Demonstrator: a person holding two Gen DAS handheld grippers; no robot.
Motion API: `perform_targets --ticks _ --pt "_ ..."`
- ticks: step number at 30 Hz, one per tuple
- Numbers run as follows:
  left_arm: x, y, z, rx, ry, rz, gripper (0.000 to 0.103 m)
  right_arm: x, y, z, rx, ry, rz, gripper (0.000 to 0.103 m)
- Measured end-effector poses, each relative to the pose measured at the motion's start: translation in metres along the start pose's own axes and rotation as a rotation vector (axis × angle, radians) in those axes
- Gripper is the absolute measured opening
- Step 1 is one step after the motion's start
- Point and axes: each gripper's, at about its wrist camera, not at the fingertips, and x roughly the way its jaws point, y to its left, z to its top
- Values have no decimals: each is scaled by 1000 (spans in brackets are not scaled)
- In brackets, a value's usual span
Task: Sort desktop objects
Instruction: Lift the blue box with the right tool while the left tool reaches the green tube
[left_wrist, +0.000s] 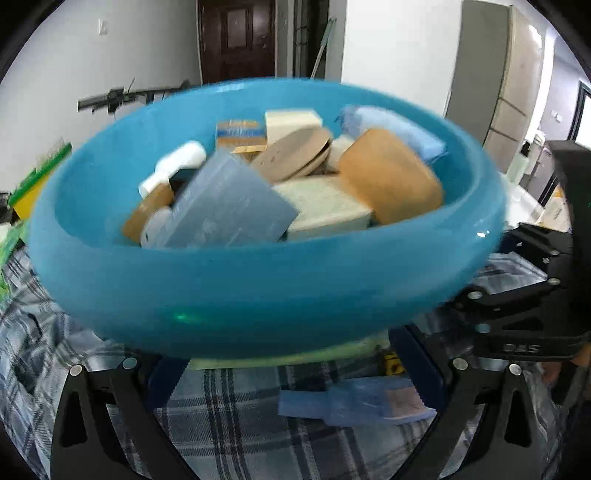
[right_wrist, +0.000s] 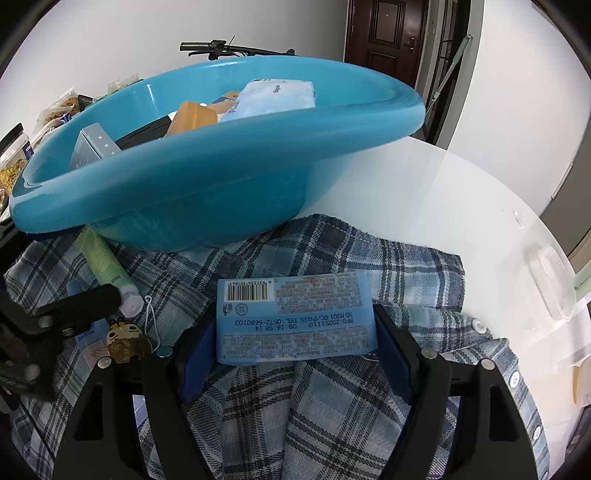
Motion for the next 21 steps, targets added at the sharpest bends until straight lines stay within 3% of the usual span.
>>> perform_targets --ticks 8,9,10,11,13,15,21 --pt "-1 0 -2 -4 -15 -21 103 1 0 0 1 0 2 76" --pt "-1 0 -2 -6 -16 -28 99 1 0 0 1 0 1 76" --pt "-3 1 -2 -8 -25 -38 84 1 0 0 1 0 0 76" --pt "-6 0 -3 1 -34 -45 82 1 0 0 1 0 1 76" --pt "-8 -1 -5 28 -26 -10 55 1 0 0 1 0 2 76" --pt "-13 -2 -9 46 -25 -60 40 1 1 0 1 1 1 76" --pt "-11 -10 -11 112 -12 -47 39 1 0 0 0 0 1 76"
